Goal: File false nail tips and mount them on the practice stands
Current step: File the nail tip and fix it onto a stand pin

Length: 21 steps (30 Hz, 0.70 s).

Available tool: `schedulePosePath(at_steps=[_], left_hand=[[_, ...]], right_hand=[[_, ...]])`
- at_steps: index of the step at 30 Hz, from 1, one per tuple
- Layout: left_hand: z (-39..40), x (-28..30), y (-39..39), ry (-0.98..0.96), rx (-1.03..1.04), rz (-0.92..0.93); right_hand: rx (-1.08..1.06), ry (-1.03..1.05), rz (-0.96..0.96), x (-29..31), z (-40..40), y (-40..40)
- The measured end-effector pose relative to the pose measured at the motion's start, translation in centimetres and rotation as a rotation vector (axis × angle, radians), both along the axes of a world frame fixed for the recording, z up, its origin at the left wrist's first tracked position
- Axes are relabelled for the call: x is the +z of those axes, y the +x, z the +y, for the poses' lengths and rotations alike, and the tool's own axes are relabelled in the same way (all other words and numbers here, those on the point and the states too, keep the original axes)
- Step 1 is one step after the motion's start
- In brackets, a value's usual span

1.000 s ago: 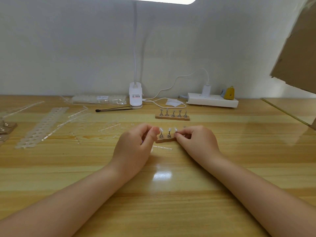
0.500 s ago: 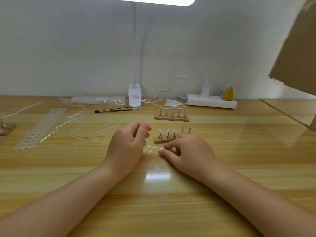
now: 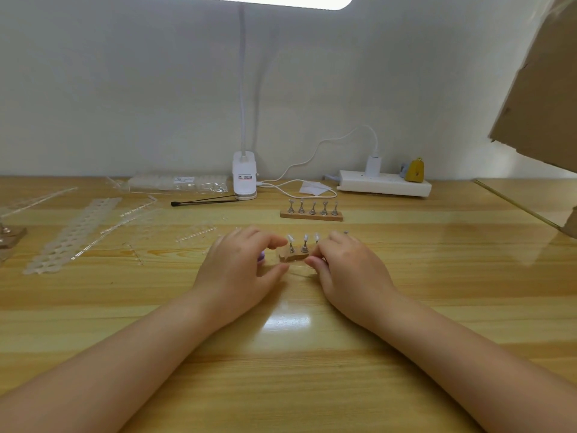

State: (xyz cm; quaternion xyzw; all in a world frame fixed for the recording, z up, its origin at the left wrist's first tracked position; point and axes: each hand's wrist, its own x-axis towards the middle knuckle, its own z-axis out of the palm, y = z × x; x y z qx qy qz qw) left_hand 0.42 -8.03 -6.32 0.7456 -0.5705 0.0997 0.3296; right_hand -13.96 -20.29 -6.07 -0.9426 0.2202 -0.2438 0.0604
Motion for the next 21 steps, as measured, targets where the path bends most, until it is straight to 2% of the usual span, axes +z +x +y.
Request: schedulePosePath(at_steps=[7,11,21], left_hand=[[-0.04,-0.07,0.3,0.033,0.035,-0.065],[-0.08,-0.08,0.11,0.017,0.059,-0.147],[-0.08,0.05,-0.12,0.0,0.051,-0.241]], right_hand=[[0.017,0.044,0.016,0.04,0.28,0.1],[0.025,0.15,-0.012,0.15,0.37,0.08],[-0.014,0.25,0.074,0.3,0.18,0.38]])
